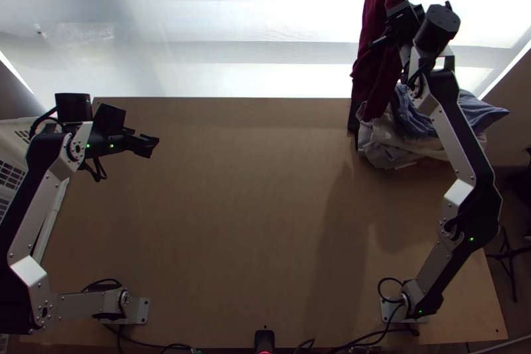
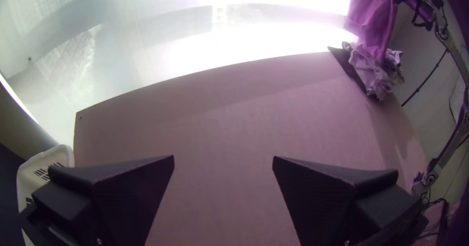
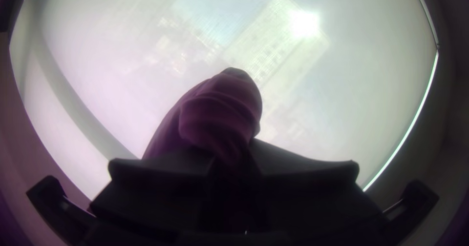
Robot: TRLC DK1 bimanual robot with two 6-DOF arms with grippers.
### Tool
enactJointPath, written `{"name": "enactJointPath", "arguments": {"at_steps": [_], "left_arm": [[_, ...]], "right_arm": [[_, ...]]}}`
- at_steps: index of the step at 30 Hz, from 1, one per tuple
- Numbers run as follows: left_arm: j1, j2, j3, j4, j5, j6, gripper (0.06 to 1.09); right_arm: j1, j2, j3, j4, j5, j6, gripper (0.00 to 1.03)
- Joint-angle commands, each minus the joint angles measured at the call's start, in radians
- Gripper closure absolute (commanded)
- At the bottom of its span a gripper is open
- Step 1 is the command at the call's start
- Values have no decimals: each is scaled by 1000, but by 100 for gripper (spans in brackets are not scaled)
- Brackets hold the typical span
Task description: Fold the t-shirt
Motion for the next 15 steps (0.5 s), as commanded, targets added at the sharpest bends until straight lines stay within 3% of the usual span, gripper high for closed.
{"name": "enactJointPath", "arguments": {"at_steps": [1,9,15], "left_arm": [[-15,5,-3,1,-25,-8,11],[-23,5,-7,1,-29,-9,11],[-37,5,-26,1,-40,-8,11]], "right_arm": [[-55,13,77,-28,-38,2,100],[-98,28,168,-89,-62,2,100],[-165,17,155,-106,-76,50,100]]}}
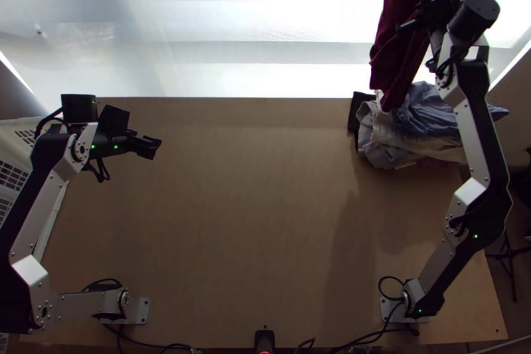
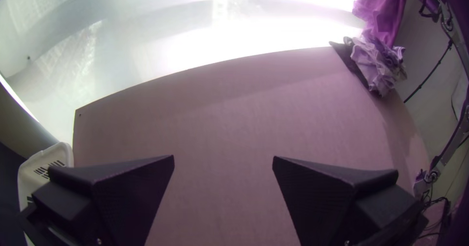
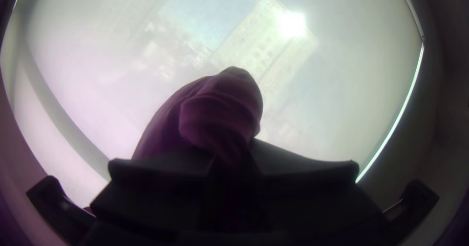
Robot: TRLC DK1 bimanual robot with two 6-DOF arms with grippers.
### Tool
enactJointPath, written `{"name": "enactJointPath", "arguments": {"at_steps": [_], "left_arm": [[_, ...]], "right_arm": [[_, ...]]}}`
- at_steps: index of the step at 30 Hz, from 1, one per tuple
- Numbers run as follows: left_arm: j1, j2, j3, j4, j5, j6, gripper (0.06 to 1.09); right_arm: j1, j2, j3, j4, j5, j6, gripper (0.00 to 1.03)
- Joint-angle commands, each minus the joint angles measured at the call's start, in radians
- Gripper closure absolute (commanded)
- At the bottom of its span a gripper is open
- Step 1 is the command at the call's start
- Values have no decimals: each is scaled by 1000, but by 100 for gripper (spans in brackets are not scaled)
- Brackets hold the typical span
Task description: Fold the t-shirt
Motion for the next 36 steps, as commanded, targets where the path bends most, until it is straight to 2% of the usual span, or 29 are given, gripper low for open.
{"name": "enactJointPath", "arguments": {"at_steps": [1,10,17,23,30,33,36], "left_arm": [[-19,1,-17,0,-11,0,11],[-83,15,-31,9,-48,3,11],[-131,33,-34,9,-76,6,11],[-169,57,-34,14,-100,20,11],[-191,76,-33,20,-108,22,11],[-200,77,-33,20,-114,23,11],[-203,77,-36,20,-122,26,11]], "right_arm": [[-75,-6,6,-27,-21,35,100],[-234,-104,-260,-14,-88,119,100],[-369,-155,-491,-14,-162,147,100],[-492,-121,-608,-3,-232,159,100],[-584,-46,-681,85,-248,156,96],[-601,-21,-697,86,-246,135,79],[-622,-1,-697,86,-246,124,45]]}}
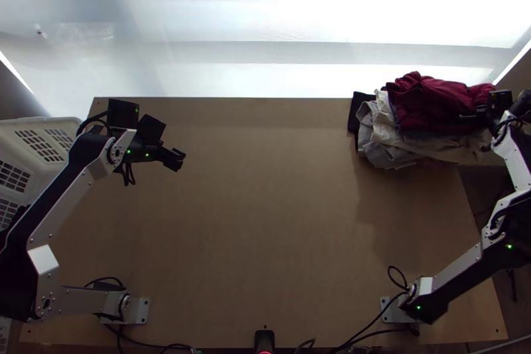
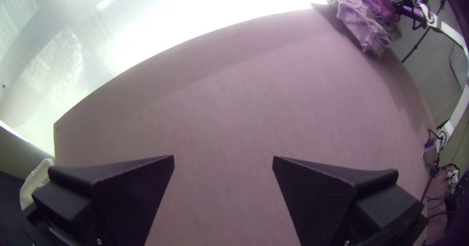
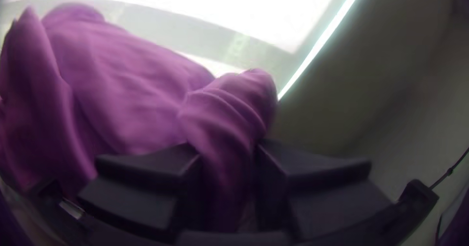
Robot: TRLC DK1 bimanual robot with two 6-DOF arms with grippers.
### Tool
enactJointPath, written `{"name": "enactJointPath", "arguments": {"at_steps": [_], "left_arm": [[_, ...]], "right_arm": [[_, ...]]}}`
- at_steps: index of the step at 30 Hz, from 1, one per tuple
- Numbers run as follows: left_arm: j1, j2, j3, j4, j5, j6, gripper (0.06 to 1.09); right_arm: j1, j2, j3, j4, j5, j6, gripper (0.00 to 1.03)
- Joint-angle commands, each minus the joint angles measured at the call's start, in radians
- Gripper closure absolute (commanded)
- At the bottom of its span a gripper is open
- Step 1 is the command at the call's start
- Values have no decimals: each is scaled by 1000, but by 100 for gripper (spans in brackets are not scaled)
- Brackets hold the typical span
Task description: Fold the t-shirt
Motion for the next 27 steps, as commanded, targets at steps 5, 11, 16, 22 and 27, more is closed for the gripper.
{"name": "enactJointPath", "arguments": {"at_steps": [5,11,16,22,27], "left_arm": [[-16,2,-2,1,-20,17,10],[-13,-4,-5,-5,-21,29,10],[-11,-6,-11,-5,-23,32,10],[-19,-33,-13,-13,-21,36,10],[-11,-64,-34,-35,-23,51,10]], "right_arm": [[-111,14,-48,-13,-7,-55,14],[-167,-95,-40,-53,-18,-81,5],[-181,-147,-38,-56,-23,-110,5],[-232,-150,-41,-87,-32,-121,5],[-264,-150,-17,-78,-41,-107,5]]}}
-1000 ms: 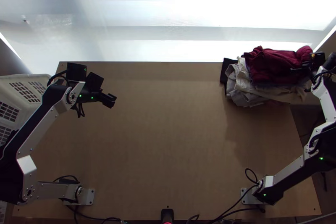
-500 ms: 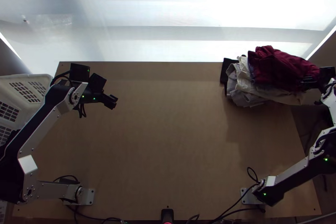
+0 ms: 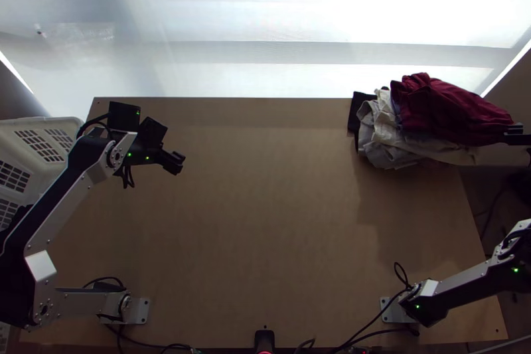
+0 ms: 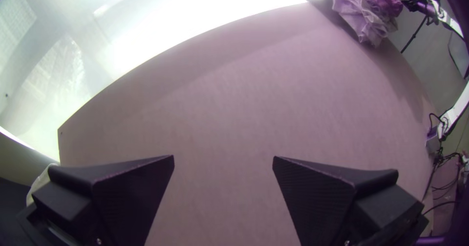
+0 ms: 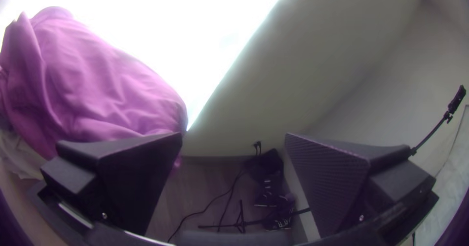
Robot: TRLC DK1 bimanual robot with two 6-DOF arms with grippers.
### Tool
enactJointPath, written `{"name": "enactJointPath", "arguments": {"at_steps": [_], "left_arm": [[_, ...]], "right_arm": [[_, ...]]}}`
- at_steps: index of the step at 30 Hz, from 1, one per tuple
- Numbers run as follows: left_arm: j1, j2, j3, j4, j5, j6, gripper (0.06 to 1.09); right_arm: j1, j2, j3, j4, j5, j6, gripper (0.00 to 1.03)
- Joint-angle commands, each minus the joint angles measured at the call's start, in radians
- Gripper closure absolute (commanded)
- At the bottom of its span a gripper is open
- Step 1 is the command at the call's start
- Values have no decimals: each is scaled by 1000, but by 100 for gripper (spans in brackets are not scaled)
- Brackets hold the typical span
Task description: Fold the t-shirt
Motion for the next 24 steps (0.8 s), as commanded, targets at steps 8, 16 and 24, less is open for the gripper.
{"name": "enactJointPath", "arguments": {"at_steps": [8,16,24], "left_arm": [[10,-75,-45,-32,-1,20,10],[22,-84,-48,-32,-11,4,10],[33,-105,-68,-32,-27,0,10]], "right_arm": [[-16,-5,68,-14,-12,78,5],[171,-8,112,63,-10,213,43],[340,30,95,198,-10,395,100]]}}
